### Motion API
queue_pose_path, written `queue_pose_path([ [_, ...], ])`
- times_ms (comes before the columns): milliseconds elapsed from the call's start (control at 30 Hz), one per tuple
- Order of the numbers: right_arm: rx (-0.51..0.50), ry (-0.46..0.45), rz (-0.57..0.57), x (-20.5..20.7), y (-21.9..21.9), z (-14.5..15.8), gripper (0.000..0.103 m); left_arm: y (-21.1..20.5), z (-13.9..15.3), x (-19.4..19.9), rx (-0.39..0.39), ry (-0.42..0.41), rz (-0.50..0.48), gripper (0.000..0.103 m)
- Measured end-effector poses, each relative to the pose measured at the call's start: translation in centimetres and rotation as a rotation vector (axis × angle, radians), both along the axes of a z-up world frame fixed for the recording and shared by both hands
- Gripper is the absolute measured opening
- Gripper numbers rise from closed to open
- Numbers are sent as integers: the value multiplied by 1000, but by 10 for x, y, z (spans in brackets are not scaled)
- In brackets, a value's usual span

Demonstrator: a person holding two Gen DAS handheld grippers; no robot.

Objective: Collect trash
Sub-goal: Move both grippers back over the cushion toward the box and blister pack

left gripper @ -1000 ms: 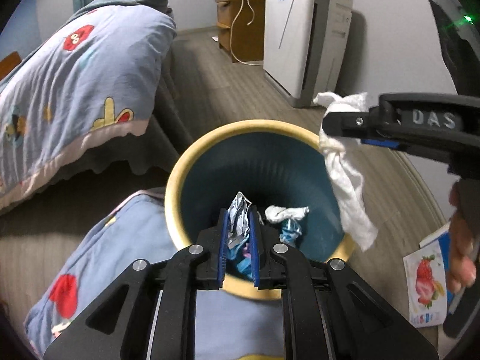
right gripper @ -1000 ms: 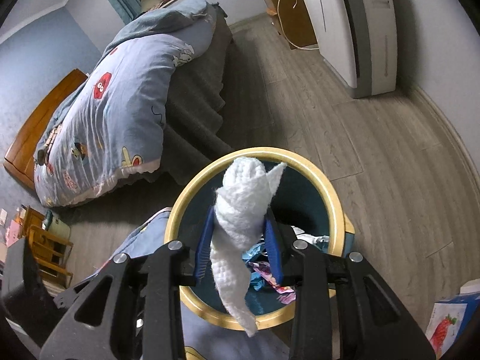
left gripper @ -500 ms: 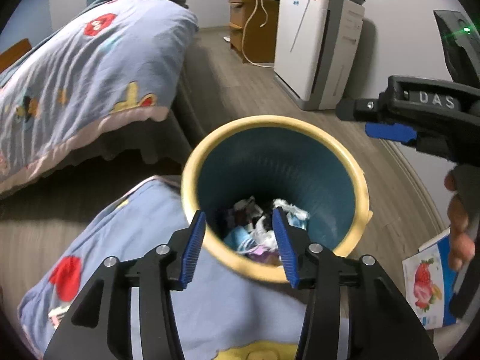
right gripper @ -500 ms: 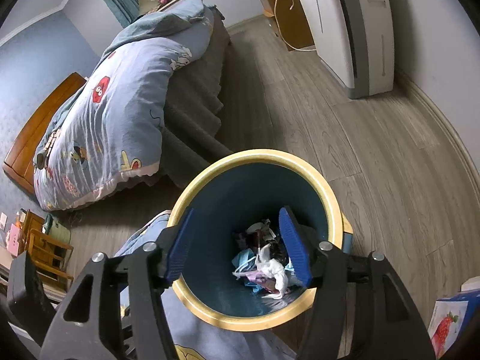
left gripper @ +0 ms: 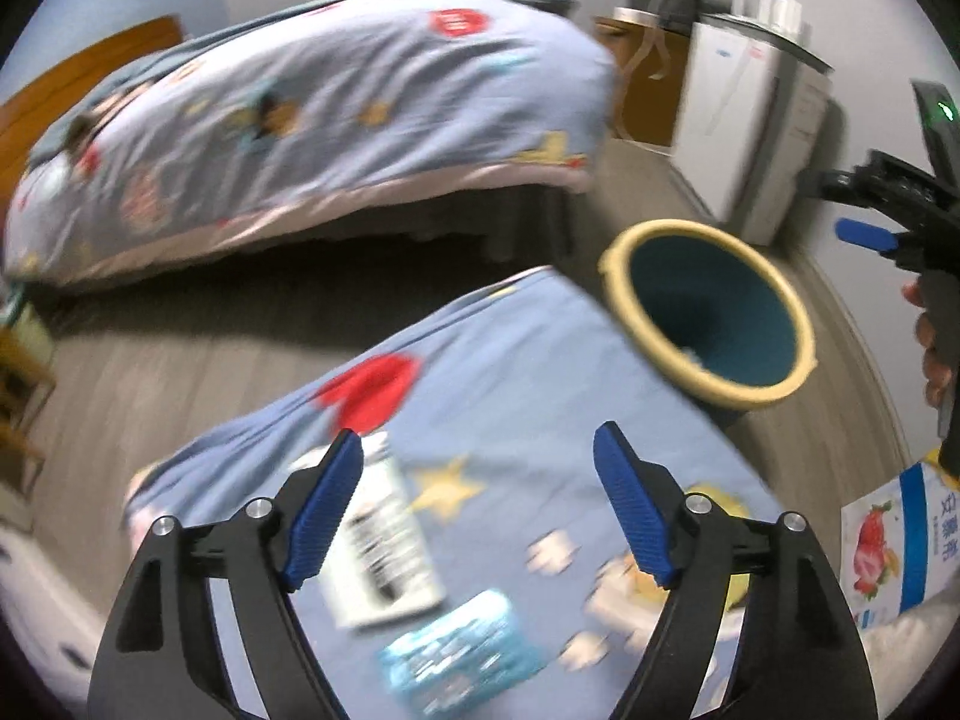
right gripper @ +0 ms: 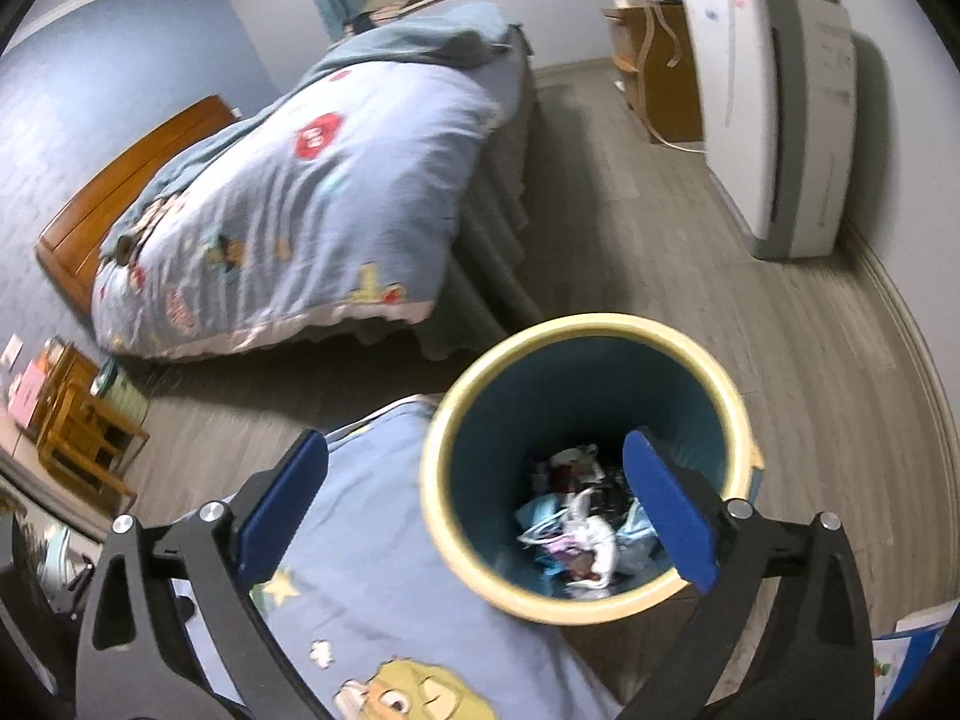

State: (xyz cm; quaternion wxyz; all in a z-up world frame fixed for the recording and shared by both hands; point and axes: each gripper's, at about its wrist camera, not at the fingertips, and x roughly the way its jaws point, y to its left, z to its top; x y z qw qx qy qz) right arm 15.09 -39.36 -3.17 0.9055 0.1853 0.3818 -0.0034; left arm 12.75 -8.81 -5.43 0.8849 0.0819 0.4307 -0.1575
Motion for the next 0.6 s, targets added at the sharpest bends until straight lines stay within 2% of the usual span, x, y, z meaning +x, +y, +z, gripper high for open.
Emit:
queue_pose_path([
  [67,-13,7,25,-2,17,3,97,29,5,-10,-4,0,41,87],
  [133,-18,30,50,-6,38,3,97,51,10,-21,-3,-16,66,89],
  [367,-53,99,110,-28,107,-9,97,97,17,-50,-17,-32,134,89],
  [600,-112,195,170,-61,177,-50,97,123,20,-62,-44,-43,170,90],
])
